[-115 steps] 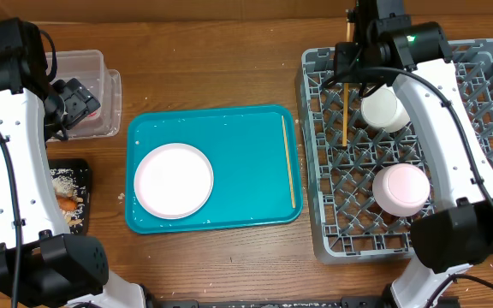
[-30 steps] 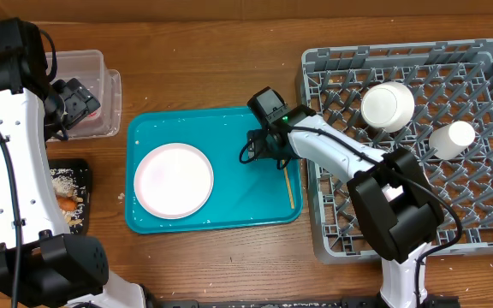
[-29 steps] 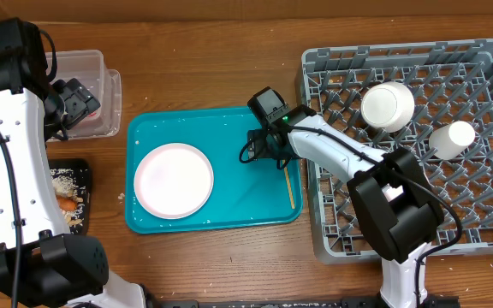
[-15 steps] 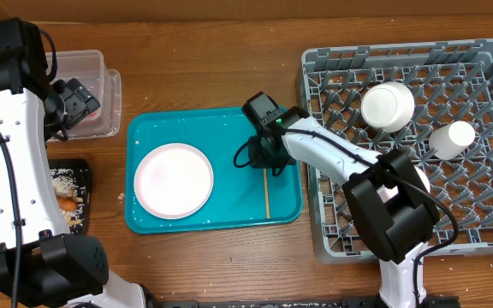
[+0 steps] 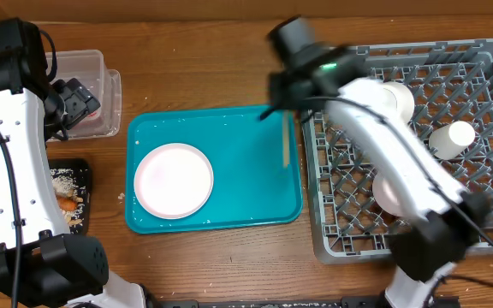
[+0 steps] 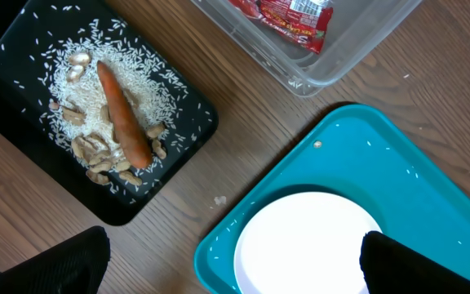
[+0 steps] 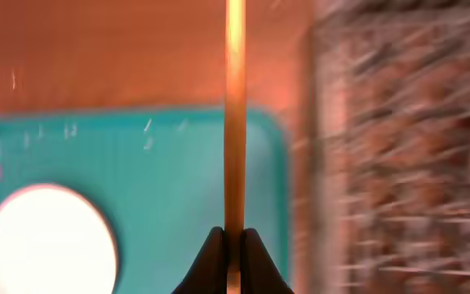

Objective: Sort waste into correct bins and load items into the dishwasher
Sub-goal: 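Carry the second chopstick into the rack's left edge and release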

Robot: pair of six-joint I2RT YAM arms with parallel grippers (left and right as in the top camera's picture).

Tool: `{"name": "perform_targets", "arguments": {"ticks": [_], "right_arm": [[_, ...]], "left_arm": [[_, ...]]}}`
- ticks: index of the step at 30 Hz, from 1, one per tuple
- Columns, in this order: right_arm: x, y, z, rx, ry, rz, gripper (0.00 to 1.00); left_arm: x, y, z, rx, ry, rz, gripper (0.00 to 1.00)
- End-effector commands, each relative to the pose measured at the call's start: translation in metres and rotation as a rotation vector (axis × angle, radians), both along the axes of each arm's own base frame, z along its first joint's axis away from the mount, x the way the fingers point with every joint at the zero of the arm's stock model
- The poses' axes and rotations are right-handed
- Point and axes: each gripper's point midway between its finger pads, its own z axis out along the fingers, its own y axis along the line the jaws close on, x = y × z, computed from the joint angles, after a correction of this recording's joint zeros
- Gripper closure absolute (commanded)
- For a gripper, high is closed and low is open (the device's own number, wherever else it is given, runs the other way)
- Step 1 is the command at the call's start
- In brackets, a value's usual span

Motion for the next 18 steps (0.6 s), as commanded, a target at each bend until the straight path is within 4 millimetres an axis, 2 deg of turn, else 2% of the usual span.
{"name": "perform_targets", "arguments": {"ticks": [1, 4, 6, 12, 14, 18], "right_arm": [[0.013, -0.059, 0.024, -0.079, -0.065, -0.06, 0.96], [0.019, -0.08, 0.015, -0.079, -0.036, -0.026, 0.96], [0.021, -0.085, 0.005, -0.057, -0.015, 0.026, 0.96], [0.027, -0.099, -0.033, -0.052, 0.017, 0.014, 0.96], [0.029, -0.094, -0.045, -0.034, 0.019, 0.03, 0.93], [0.028, -0.087, -0.065, 0.005, 0.035, 0.042, 0.71]], "left_arm": [[-0.001, 0.0, 0.01, 0.011, -0.026, -0.003, 0.0], [-0.001, 0.0, 0.01, 0.011, -0.026, -0.003, 0.0], [-0.001, 0.0, 0.01, 0.011, -0.026, -0.003, 0.0], [-0.001, 0.0, 0.01, 0.011, -0.026, -0.003, 0.0], [-0.001, 0.0, 0.01, 0.011, -0.026, -0.003, 0.0], [-0.001, 0.0, 0.01, 0.011, -0.026, -0.003, 0.0]]}}
